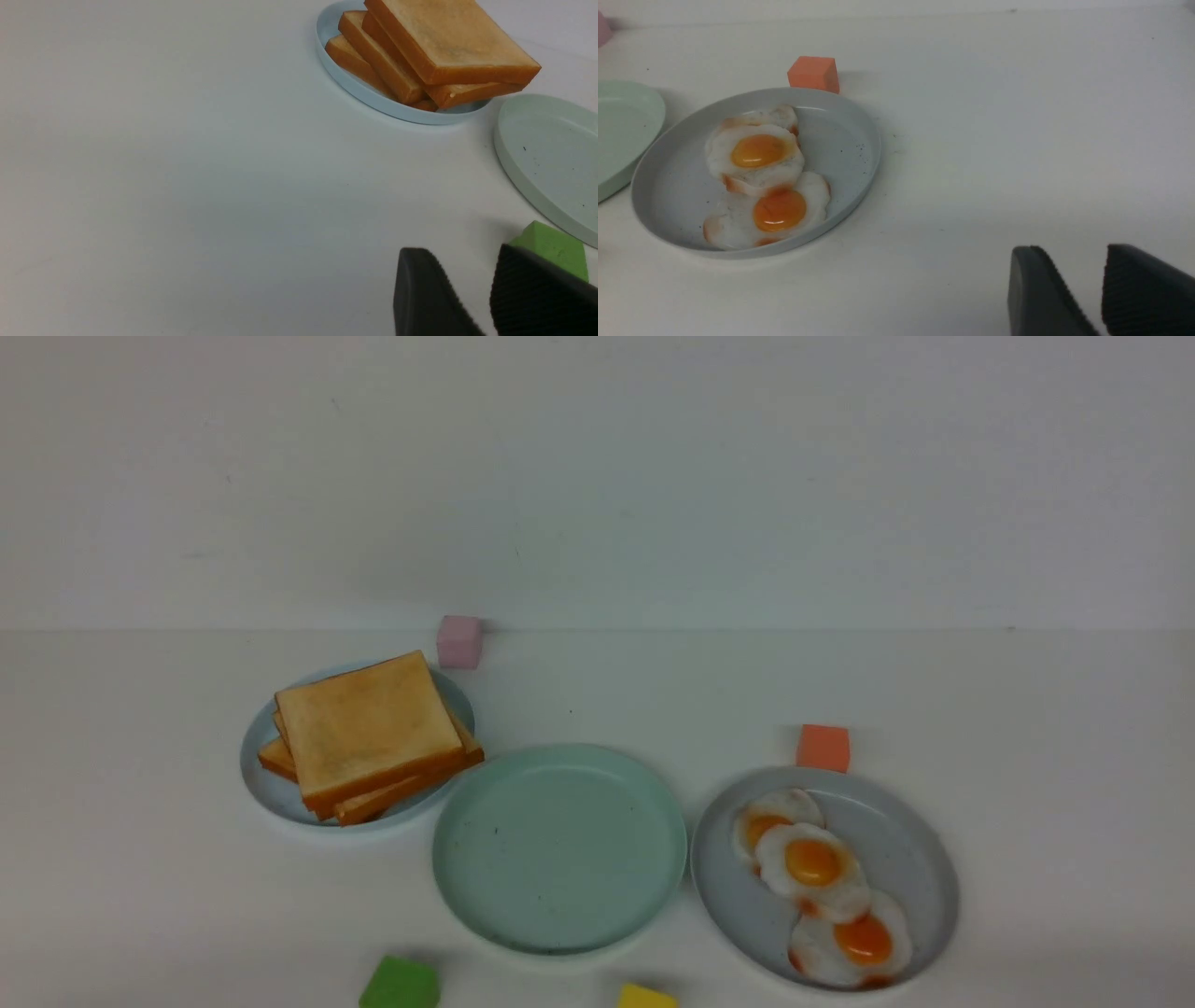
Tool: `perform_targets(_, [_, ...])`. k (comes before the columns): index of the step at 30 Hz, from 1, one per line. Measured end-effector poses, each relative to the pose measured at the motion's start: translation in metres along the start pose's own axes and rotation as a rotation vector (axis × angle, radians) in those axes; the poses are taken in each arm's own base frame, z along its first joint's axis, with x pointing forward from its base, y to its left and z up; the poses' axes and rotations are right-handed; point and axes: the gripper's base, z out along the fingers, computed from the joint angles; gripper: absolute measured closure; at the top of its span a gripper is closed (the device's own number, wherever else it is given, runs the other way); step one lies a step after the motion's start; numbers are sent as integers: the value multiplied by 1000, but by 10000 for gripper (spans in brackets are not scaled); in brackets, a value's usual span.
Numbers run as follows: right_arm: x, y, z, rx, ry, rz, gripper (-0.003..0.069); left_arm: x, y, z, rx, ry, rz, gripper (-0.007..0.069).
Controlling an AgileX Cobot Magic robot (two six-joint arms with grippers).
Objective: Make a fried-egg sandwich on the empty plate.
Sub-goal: Use the left arm to grab a slice of bread
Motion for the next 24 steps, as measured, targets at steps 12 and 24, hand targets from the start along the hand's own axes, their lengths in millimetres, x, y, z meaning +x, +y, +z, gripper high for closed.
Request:
perform_targets(12, [0,0,0,0,0,0,417,0,0,0,0,0,0,386])
perform_targets(24, [-3,-3,0,29,-39,-74,417,-8,-3,0,37,-90,-4,386])
